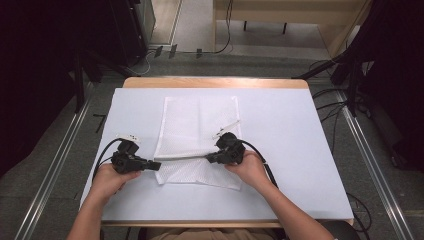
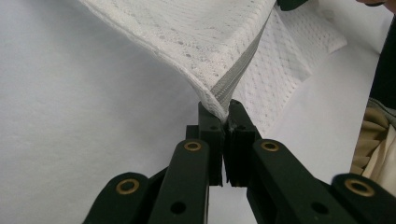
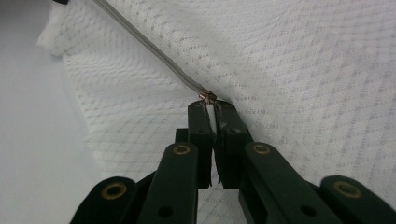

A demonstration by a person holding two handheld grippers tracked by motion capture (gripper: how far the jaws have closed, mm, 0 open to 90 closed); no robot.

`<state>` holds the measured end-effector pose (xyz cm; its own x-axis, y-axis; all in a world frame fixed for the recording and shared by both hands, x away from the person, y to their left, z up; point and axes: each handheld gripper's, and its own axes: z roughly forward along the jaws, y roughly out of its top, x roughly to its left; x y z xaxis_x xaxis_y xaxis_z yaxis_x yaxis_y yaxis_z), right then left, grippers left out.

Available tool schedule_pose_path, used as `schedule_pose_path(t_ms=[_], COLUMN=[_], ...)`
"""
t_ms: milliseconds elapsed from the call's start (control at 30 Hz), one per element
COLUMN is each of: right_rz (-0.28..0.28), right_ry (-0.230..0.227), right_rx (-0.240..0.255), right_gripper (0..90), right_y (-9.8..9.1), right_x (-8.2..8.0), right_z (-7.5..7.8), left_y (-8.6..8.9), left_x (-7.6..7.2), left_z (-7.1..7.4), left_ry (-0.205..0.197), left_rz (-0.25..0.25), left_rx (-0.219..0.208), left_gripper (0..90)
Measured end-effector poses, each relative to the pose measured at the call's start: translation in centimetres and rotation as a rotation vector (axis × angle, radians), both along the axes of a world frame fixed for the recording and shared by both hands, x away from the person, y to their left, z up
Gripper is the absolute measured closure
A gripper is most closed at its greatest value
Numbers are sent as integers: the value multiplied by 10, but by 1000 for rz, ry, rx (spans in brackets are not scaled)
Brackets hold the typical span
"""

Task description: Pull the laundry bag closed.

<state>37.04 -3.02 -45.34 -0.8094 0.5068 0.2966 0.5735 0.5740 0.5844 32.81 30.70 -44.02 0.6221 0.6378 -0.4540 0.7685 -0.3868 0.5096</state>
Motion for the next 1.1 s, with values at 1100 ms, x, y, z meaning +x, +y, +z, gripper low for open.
schedule_pose_path(t_ms=[1100], right_rz=[-35], right_ry=[3], right_rx=[1], right_gripper=[877], right_y=[-32], right_x=[-6], right_z=[5], left_y=[8], left_x=[-4], left_z=[3], left_ry=[7], left_rz=[0], left_rx=[-12], left_gripper=[881])
